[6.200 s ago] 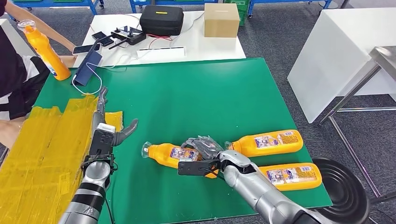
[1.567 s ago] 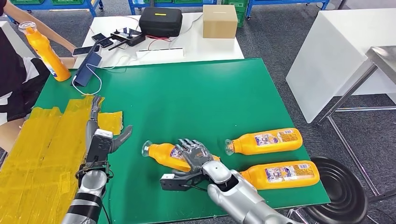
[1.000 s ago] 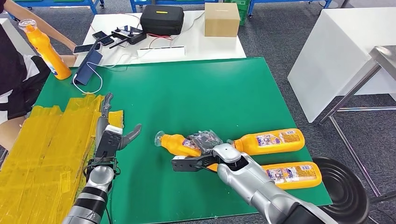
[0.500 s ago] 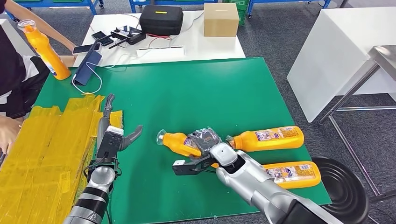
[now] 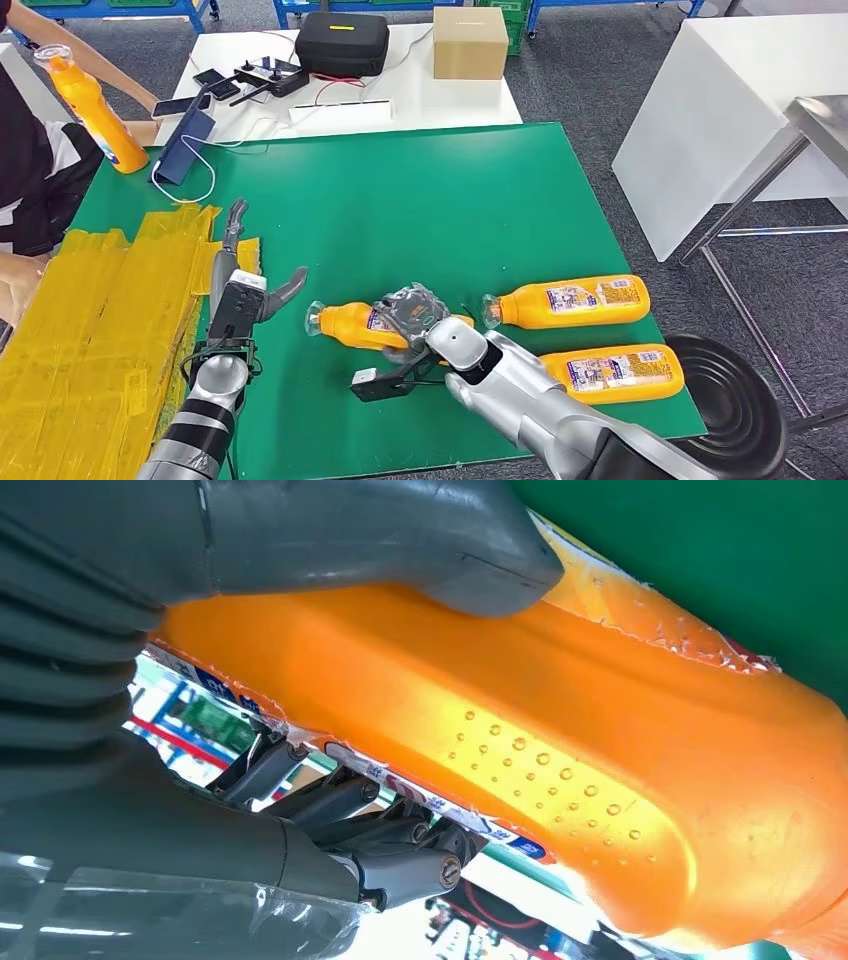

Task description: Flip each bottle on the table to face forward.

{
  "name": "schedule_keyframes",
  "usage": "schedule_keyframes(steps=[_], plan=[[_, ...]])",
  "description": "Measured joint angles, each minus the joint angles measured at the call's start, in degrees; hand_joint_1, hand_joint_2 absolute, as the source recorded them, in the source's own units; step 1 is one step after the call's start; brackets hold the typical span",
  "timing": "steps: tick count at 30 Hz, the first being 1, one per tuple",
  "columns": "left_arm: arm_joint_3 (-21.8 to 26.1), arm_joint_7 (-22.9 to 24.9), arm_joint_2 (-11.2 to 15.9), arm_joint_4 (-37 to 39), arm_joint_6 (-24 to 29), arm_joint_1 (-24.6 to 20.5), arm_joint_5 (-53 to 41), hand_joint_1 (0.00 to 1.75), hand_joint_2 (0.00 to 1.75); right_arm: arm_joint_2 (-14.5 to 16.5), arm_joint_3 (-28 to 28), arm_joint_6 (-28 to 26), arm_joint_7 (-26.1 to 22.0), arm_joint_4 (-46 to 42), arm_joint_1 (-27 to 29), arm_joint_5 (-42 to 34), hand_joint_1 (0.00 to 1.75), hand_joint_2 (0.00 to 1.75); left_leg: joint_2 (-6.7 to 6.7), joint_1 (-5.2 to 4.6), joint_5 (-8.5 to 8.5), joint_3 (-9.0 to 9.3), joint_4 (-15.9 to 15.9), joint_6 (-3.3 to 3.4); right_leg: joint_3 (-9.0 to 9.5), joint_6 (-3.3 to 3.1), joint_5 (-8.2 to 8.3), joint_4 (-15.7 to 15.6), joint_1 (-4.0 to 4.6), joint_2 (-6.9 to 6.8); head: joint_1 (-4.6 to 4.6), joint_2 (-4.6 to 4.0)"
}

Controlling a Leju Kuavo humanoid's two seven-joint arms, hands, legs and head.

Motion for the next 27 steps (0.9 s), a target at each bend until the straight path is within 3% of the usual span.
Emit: schedule_keyframes(steps=[5,14,19,27], plan=[[0.0,-0.28,-0.04,0.61,0.05,-0.44,0.16,0.0,1.75,0.91,0.67,-1.34,-1.87,0.9,0.07,-0.19,1.75,1.75,0.01,0.01,-0.02,-0.01,0.0,-0.01,-0.01,-0.01,-0.01,0.0,0.03,0.01,0.01,-0.01],[-0.11,-1.46,-1.01,3.91,-1.05,-3.58,0.76,0.0,1.75,2.33,2.63,-12.1,-13.65,0.89,3.01,-0.54,1.75,1.75,-0.04,0.01,0.0,-0.17,0.0,-0.01,-0.14,0.0,0.0,0.0,0.02,-0.01,0.01,-0.01],[-0.49,-1.57,-1.64,5.24,-1.52,-4.95,0.74,0.0,1.75,2.2,3.67,-17.44,-15.11,0.29,3.98,2.14,1.75,1.75,-0.05,0.0,-0.01,-0.26,0.0,-0.01,-0.21,0.01,0.0,0.01,-0.01,-0.02,0.01,-0.01],[-0.84,-1.58,-2.09,6.7,-1.53,-6.31,0.74,0.0,1.75,1.79,4.3,-18.27,-15.33,-0.19,4.36,2.55,1.75,1.75,-0.16,-0.01,-0.01,-0.36,0.0,-0.01,-0.28,0.01,0.0,0.01,-0.03,-0.03,0.0,-0.01]])
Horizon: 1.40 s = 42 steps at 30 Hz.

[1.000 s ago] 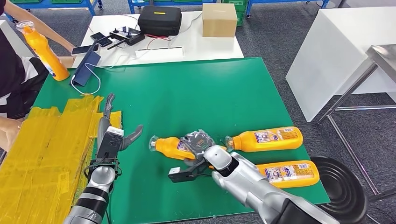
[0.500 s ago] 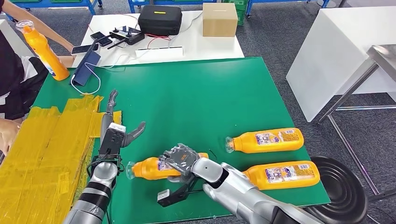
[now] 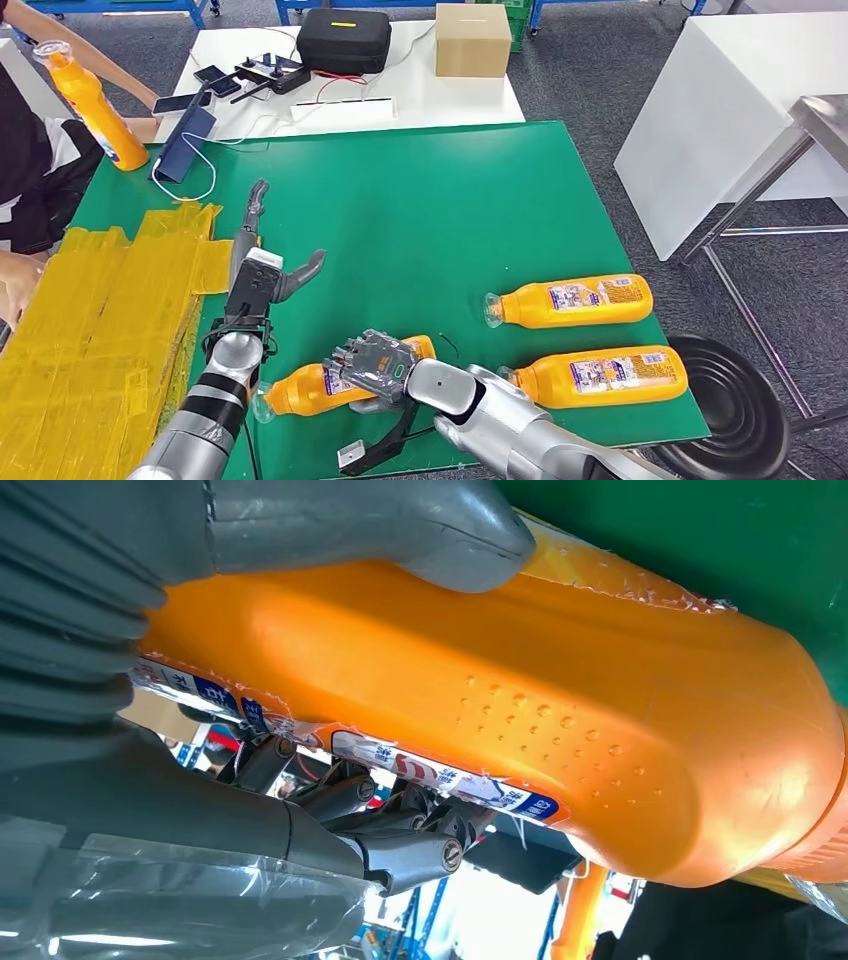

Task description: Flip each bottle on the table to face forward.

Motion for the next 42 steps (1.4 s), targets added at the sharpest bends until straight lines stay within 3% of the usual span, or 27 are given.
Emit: schedule_keyframes(steps=[6,7,10,11,19,23,42], plan=[[-0.1,-0.05,-0.22,0.69,-0.36,-0.41,0.0,0.0,1.75,-0.54,0.07,-2.51,0.18,-0.11,0.04,2.28,1.7,1.75,-0.04,0.0,0.0,-0.06,0.0,0.0,-0.05,0.0,0.0,0.0,0.0,-0.01,0.0,0.0],[-0.1,-0.05,-0.26,0.82,-0.39,-0.46,0.0,0.0,1.75,-0.68,-0.02,-2.73,0.34,-0.15,0.04,2.59,1.41,1.75,-0.06,0.0,0.0,-0.07,0.0,0.0,-0.05,0.0,0.0,0.0,0.0,-0.02,0.0,0.0],[-0.1,-0.05,-0.29,1.15,-0.32,-0.52,0.0,0.0,1.75,-0.96,-0.59,-2.41,1.9,-0.24,0.04,3.88,0.15,1.75,-0.09,-0.01,0.01,-0.1,0.0,0.0,-0.06,0.0,0.0,0.0,-0.01,-0.04,0.0,0.0],[-0.09,-0.05,-0.29,1.21,-0.22,-0.5,0.0,0.0,1.75,-0.99,-0.91,-1.85,2.98,-0.23,0.03,4.55,0.0,1.75,-0.1,-0.01,0.01,-0.11,0.0,0.0,-0.06,0.0,0.0,0.0,-0.01,-0.05,0.0,0.0],[0.16,0.13,0.02,1.1,0.51,1.2,0.03,0.0,1.75,-0.64,-4.64,3.89,9.98,1.33,-0.85,5.67,0.0,1.75,-0.15,-0.02,0.01,-0.13,0.0,0.01,-0.04,0.0,0.0,0.0,-0.03,-0.12,0.0,0.0],[0.39,0.41,0.21,0.46,0.51,2.38,0.01,0.0,1.75,-0.07,-6.87,4.11,11.57,1.55,-0.88,4.27,0.0,0.0,-0.15,-0.02,0.01,-0.13,0.0,0.0,-0.05,0.0,0.0,0.0,-0.03,-0.12,0.0,0.0],[2.67,1.7,0.74,-4.36,0.61,7.06,-0.95,0.0,1.75,1.22,-14.61,5.34,16.24,-5.59,4.44,1.1,0.0,0.0,-0.17,-0.02,0.02,-0.55,0.0,0.0,-0.45,0.0,0.0,0.03,-0.03,-0.13,0.02,0.0]])
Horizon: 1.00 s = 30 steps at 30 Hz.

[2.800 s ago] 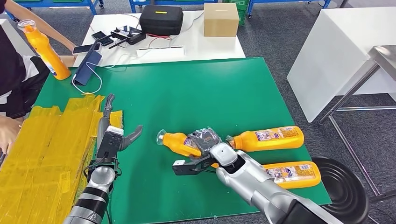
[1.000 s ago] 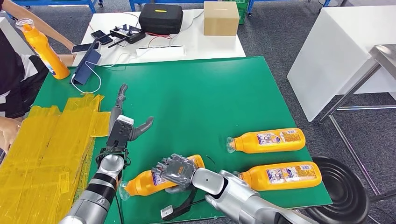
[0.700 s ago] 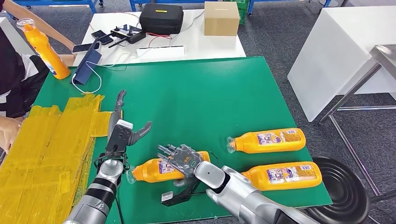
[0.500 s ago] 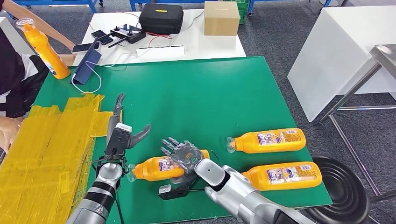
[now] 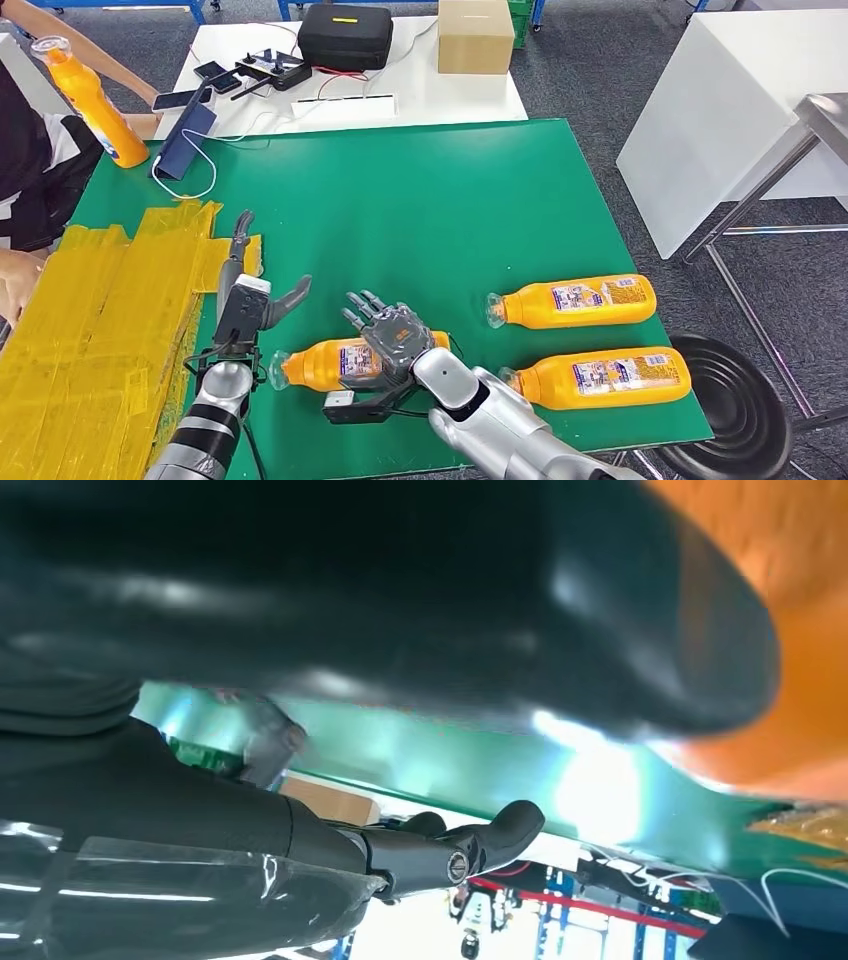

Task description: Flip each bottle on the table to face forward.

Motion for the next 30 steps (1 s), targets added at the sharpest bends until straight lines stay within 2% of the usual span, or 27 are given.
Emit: schedule_keyframes(steps=[15,30], plan=[[2.61,0.22,0.24,-3.54,0.4,3.55,-1.05,0.0,1.75,-0.99,-1.77,2.08,3.2,-9.75,5.0,-1.39,0.0,0.0,0.0,0.0,0.0,-0.16,0.0,0.0,-0.17,0.0,0.0,0.0,0.0,-0.01,-0.01,0.0],[4.81,0.27,0.46,-6.19,0.53,6.3,-1.17,0.0,1.75,-4.67,-1.75,4.92,5.36,-18.95,7.15,-2.44,0.0,0.0,-0.01,0.0,0.0,-0.2,0.0,0.0,-0.2,0.0,0.0,0.0,0.0,-0.01,0.0,0.0]])
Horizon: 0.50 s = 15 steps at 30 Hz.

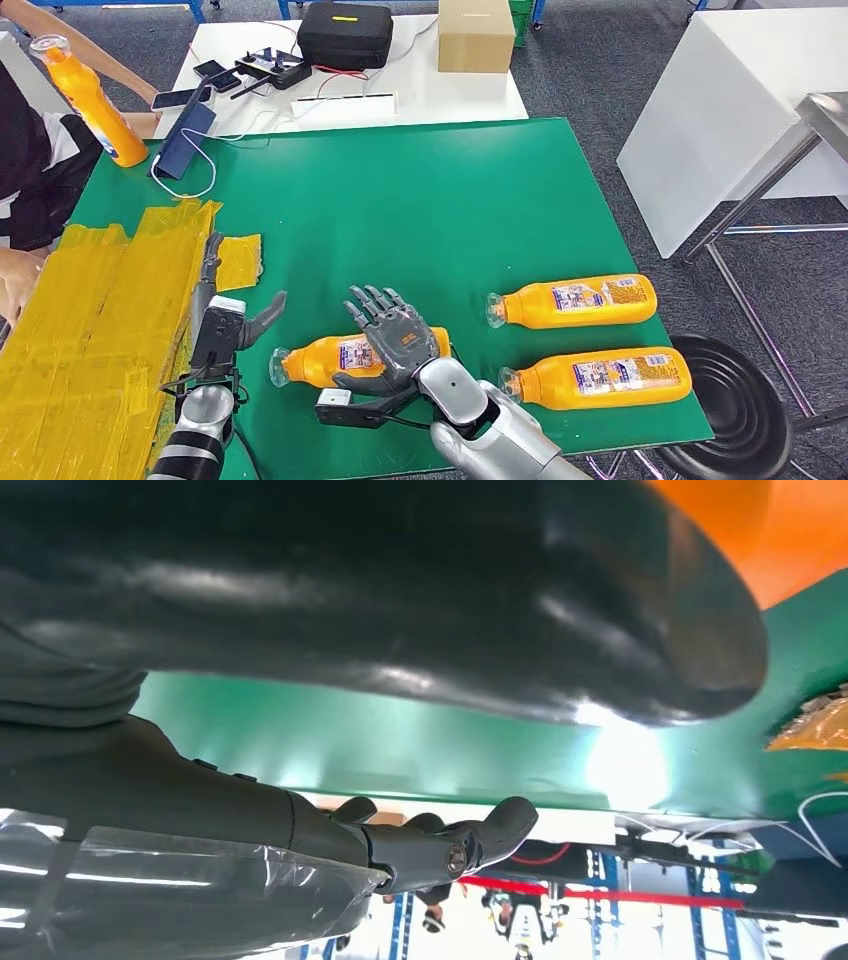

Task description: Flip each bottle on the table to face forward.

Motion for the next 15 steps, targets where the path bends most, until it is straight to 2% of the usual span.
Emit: schedule_keyframes(steps=[6,10,15], plan=[[0.05,-0.01,0.01,-0.13,-0.24,0.06,-0.01,0.0,1.75,-0.18,-0.02,0.46,1.32,0.37,-0.09,0.06,0.0,0.0,0.0,0.0,0.0,0.0,0.0,0.0,0.0,0.0,0.0,0.0,0.0,0.0,-0.01,0.01],[-0.25,0.2,-0.13,0.09,-0.99,-0.92,-0.02,0.0,1.75,1.16,-1.14,1.1,4.85,9.28,-2.03,0.32,0.0,0.0,0.0,0.0,0.01,0.03,0.0,0.0,0.01,0.0,0.01,0.0,0.0,0.0,0.0,0.0],[-1.06,0.57,-0.49,0.84,-1.01,-2.15,-0.02,0.0,1.75,3.33,-1.99,0.57,5.12,16.3,-4.16,0.91,0.0,0.0,0.08,0.0,0.01,0.18,0.0,0.0,0.1,0.0,0.0,-0.01,0.01,0.02,-0.01,0.01]])
